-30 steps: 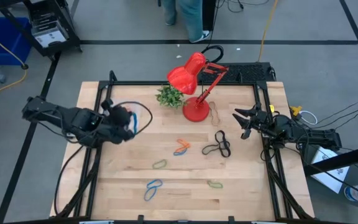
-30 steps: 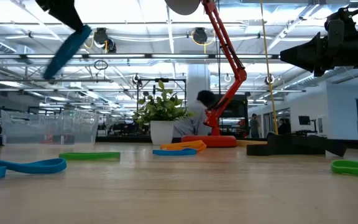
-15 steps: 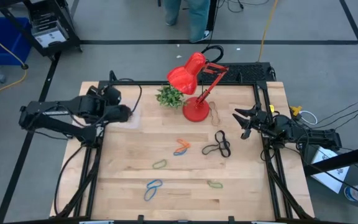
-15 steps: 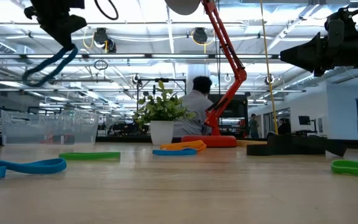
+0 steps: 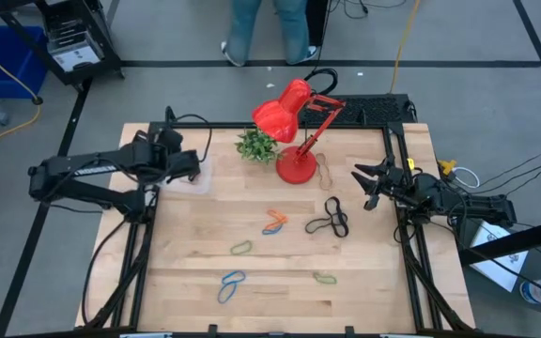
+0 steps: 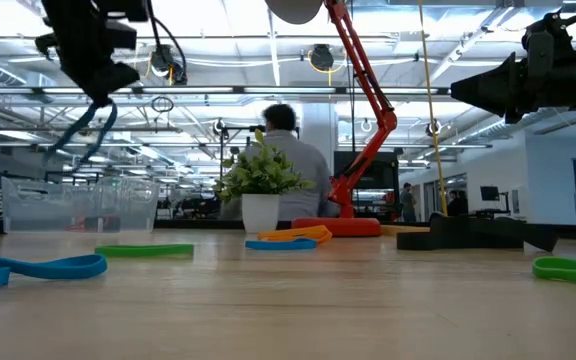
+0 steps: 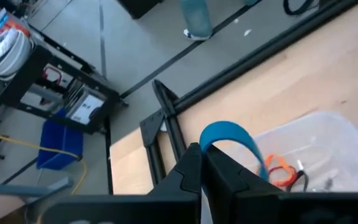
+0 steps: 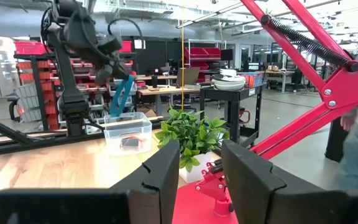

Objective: Pick and place rubber bands into bin
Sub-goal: Put the blue rubber band into the transparent bin

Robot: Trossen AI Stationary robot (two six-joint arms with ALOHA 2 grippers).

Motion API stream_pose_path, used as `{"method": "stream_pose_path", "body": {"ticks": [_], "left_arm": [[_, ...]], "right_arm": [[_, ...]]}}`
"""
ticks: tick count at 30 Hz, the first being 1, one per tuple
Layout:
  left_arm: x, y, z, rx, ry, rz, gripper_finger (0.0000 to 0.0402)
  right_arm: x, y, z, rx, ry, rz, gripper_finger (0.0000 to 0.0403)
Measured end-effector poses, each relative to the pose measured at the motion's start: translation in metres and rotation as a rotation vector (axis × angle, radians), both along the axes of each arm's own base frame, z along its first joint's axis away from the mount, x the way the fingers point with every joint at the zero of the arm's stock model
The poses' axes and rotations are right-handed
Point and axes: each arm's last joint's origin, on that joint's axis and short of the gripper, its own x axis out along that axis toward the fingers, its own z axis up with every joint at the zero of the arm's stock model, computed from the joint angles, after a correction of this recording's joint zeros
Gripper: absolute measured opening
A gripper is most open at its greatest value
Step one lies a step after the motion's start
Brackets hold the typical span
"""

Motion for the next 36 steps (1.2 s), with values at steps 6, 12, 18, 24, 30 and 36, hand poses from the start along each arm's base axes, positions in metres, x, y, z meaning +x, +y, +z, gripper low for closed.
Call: {"method": "stream_pose_path", "body": {"ticks": [6,12,18,24,30,36], "left_arm": [[0.000,0.006,-0.027,-0.027,0.013,0.024,0.0012],[-0.003,0.009,-0.053,-0.065,0.018,0.039,0.0008],[-0.003,0.009,-0.073,-0.103,-0.020,0.038,0.0006],[-0.001,0.008,-0.090,-0.140,-0.076,0.025,0.0016],[-0.002,0.007,-0.107,-0.190,-0.116,0.006,0.0008],[-0.006,0.004,-0.121,-0.238,-0.140,0.013,0.0015]], "right_arm": [[0.000,0.000,0.000,0.000,0.000,0.000,0.0114],[0.000,0.000,0.000,0.000,0.000,0.001,0.0114],[0.000,0.000,0.000,0.000,0.000,0.000,0.0114],[0.000,0.000,0.000,0.000,0.000,0.001,0.0114],[0.000,0.000,0.000,0.000,0.000,0.000,0.0114],[0.000,0.000,0.000,0.000,0.000,0.001,0.0114]]}}
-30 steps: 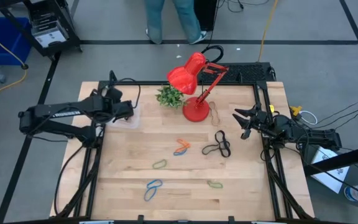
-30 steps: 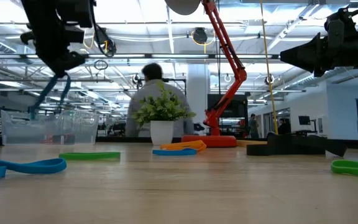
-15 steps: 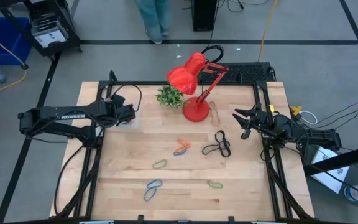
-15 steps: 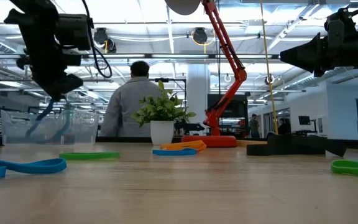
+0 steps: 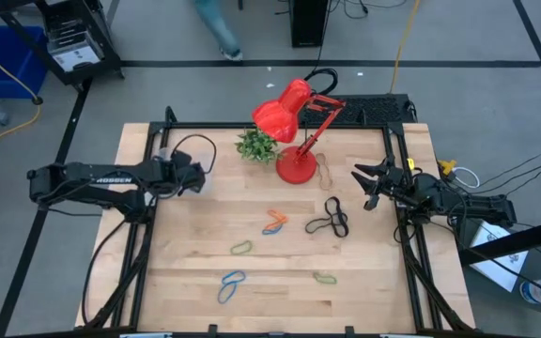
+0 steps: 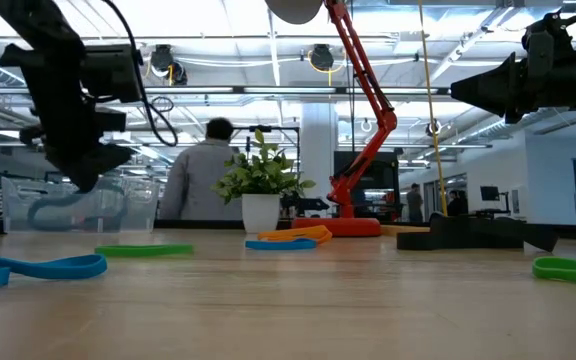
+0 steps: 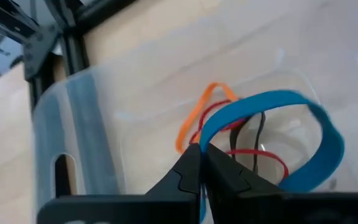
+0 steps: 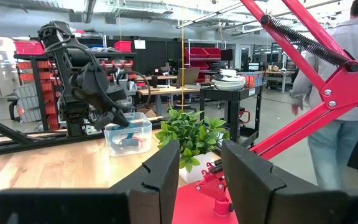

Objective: Pick and place rubber bands into bin
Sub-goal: Put the blue rubber band into the transparent bin, then put the green rubber band into the transparent bin

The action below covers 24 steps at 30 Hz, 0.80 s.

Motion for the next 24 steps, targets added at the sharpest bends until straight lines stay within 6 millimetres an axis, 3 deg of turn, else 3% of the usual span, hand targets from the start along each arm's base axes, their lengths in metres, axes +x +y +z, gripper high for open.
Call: {"method": "stream_pose_path", "body": {"ticks": [4,14,24], "left_arm": [[-0.0021,-0.0011,-0.0061,-0.017,-0.004,0.000,0.0007],[-0.0016,-0.0011,-0.0066,-0.021,-0.009,-0.007,0.0058],[-0.0016,-0.0011,-0.0066,-0.021,-0.009,-0.007,0.0062]], "right_arm": [[0.0000,0.0000,0.0001,0.000,0.000,0.000,0.0114],[0.0000,0.0000,0.0000,0.000,0.000,0.000,0.0114],[0.0000,0.0000,0.0001,0.000,0.000,0.000,0.0114]]}}
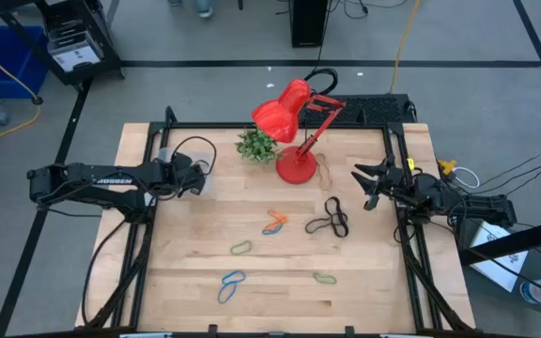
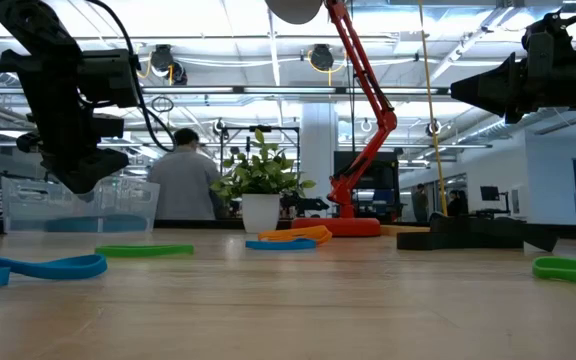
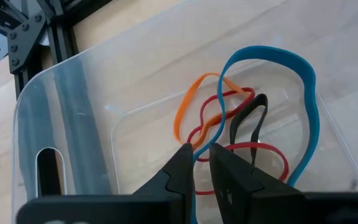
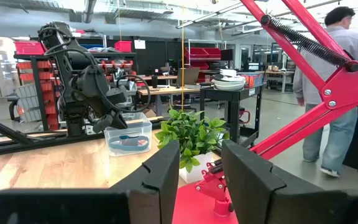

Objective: Pick and place rubber bands into bin
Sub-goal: Put the green rubber band into the transparent bin

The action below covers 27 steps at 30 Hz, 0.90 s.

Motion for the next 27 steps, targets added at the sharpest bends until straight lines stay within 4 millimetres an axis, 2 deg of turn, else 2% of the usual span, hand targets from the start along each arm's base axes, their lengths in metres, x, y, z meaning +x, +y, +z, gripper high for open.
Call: {"method": "stream_pose_path", "body": {"ticks": [12,16,21,27], "left_arm": [[0.003,-0.001,0.004,-0.022,-0.010,-0.031,0.0063],[0.014,0.001,0.022,-0.001,-0.024,-0.100,0.0063],[0.032,0.002,0.055,0.020,-0.090,-0.210,0.0063],[0.050,-0.006,0.089,-0.058,-0.185,-0.472,0.0063]], "right_arm": [[0.000,0.000,0.000,0.000,0.000,0.000,0.0114],[0.000,0.000,0.000,0.000,0.000,0.000,0.0114],[0.000,0.000,0.000,0.000,0.000,0.000,0.0114],[0.000,0.000,0.000,-0.005,0.002,0.000,0.0114]]}}
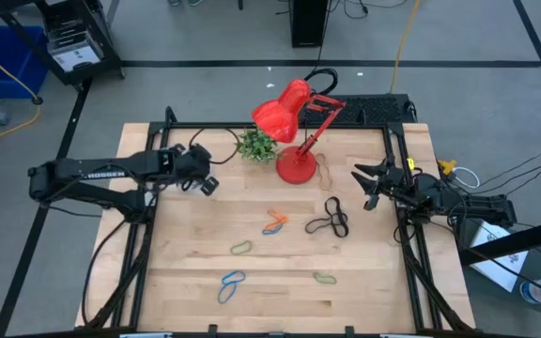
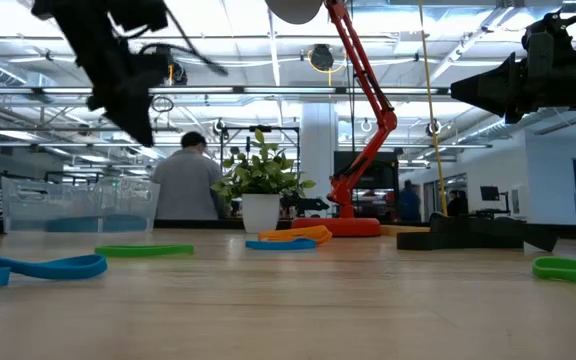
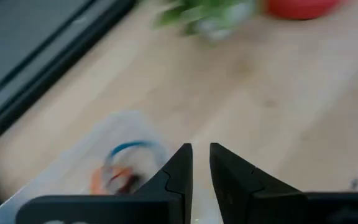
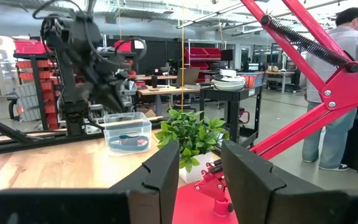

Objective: Pick and place rubber bands into bin
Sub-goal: Put the green rubber band into the transparent bin

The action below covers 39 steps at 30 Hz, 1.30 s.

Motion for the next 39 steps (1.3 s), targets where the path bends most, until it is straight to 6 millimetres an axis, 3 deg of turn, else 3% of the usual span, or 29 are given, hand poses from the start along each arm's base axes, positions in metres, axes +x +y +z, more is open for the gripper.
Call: {"method": "stream_pose_path", "body": {"ticks": [7,18,32,39], "left_arm": [[0.016,-0.017,0.018,-0.101,-0.131,-0.362,0.0063],[0.024,-0.042,0.022,-0.158,-0.195,-0.630,0.0063],[0.030,-0.078,0.020,-0.291,-0.236,-0.793,0.0063],[0.043,-0.094,0.002,-0.288,-0.144,-0.821,0.0063]], "right_arm": [[0.000,0.000,0.000,-0.008,0.005,-0.001,0.0114],[0.000,0.000,0.000,-0.008,0.004,-0.001,0.0114],[0.000,0.000,0.000,-0.008,0.004,-0.001,0.0114],[0.000,0.000,0.000,-0.008,0.003,-0.001,0.0114]]}}
